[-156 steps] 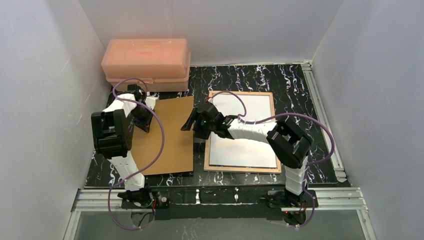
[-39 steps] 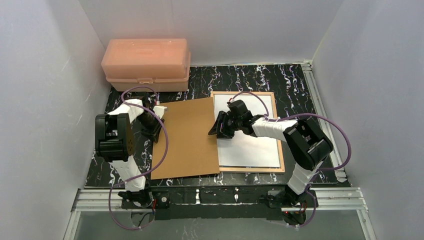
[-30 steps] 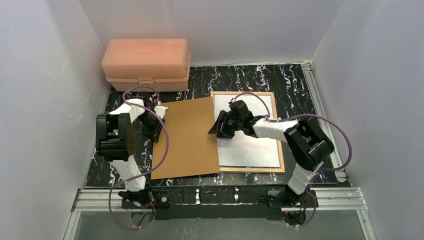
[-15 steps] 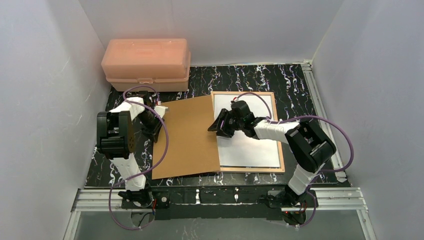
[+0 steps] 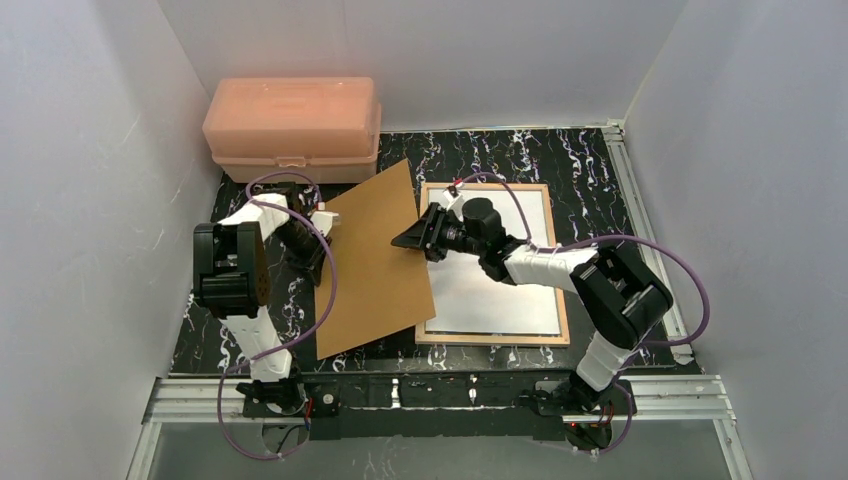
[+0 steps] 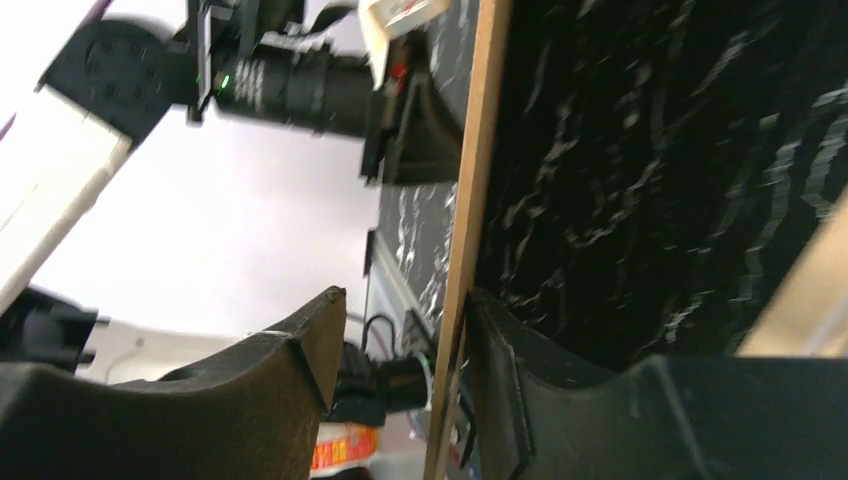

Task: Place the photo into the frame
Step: Pick up the photo frame item at the center of the board.

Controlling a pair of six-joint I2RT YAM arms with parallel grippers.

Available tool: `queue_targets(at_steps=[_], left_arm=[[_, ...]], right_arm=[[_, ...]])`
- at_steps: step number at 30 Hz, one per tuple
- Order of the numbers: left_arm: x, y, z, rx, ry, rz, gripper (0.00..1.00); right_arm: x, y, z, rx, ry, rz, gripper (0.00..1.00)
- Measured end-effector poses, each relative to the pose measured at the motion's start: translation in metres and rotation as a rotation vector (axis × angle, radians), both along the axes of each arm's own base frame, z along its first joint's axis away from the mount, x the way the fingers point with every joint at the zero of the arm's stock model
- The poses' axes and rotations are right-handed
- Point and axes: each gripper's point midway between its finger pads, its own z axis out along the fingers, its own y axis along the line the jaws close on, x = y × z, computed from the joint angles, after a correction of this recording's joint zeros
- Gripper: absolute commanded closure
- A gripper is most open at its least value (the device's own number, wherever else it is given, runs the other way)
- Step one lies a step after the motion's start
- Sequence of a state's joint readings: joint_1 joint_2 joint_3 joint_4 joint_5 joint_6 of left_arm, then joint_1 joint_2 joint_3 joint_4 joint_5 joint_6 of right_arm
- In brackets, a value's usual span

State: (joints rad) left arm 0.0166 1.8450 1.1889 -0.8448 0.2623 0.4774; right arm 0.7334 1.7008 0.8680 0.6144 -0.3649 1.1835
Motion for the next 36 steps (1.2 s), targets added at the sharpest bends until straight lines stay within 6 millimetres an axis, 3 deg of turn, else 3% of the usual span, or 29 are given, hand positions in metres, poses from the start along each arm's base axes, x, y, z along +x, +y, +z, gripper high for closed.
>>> queue_targets(at_steps=[4,7,9,14,19,21,23,24,25,29,32,34,36], left_arm=[[-0.002,-0.013,0.001,-0.060,0.007,0.000,0.81],[-0.003,-0.016,0.001,-0.079,0.009,0.002,0.81],[-0.003,-0.017,0.001,-0.082,0.008,0.003,0.80],[-0.002,-0.024,0.003,-0.111,0.001,0.008,0.71],[0.007,-0.031,0.027,-0.153,-0.026,0.041,0.59],[0.021,-0.033,0.053,-0.185,-0.079,0.062,0.49],[0.036,-0.032,0.089,-0.210,-0.164,0.084,0.32],[0.044,-0.032,0.112,-0.220,-0.222,0.092,0.08],[0.050,-0.031,0.136,-0.226,-0.283,0.101,0.02],[0.058,-0.036,0.245,-0.270,-0.533,0.118,0.01],[0.045,-0.048,0.326,-0.345,-0.697,0.106,0.02],[0.029,-0.058,0.366,-0.410,-0.754,0.094,0.02],[0.014,-0.067,0.391,-0.470,-0.785,0.087,0.01]], right_arm=[[-0.024,0.011,0.010,0.033,0.001,0.093,0.46],[-0.029,0.010,0.005,0.009,0.010,0.116,0.54],[-0.029,0.009,0.002,-0.025,0.008,0.121,0.62],[-0.020,0.002,0.010,-0.175,-0.053,0.113,0.94],[-0.012,-0.010,0.027,-0.323,-0.105,0.092,0.99],[-0.010,-0.013,0.039,-0.353,-0.145,0.088,0.99],[-0.009,-0.016,0.053,-0.381,-0.194,0.084,0.99],[-0.009,-0.016,0.057,-0.393,-0.213,0.084,0.99],[-0.010,-0.016,0.062,-0.407,-0.236,0.083,0.99],[-0.022,-0.006,0.087,-0.473,-0.352,0.096,0.99],[-0.040,0.011,0.118,-0.500,-0.487,0.115,0.99],[-0.054,0.020,0.138,-0.516,-0.577,0.119,0.99],[-0.070,0.031,0.159,-0.512,-0.657,0.117,0.99]])
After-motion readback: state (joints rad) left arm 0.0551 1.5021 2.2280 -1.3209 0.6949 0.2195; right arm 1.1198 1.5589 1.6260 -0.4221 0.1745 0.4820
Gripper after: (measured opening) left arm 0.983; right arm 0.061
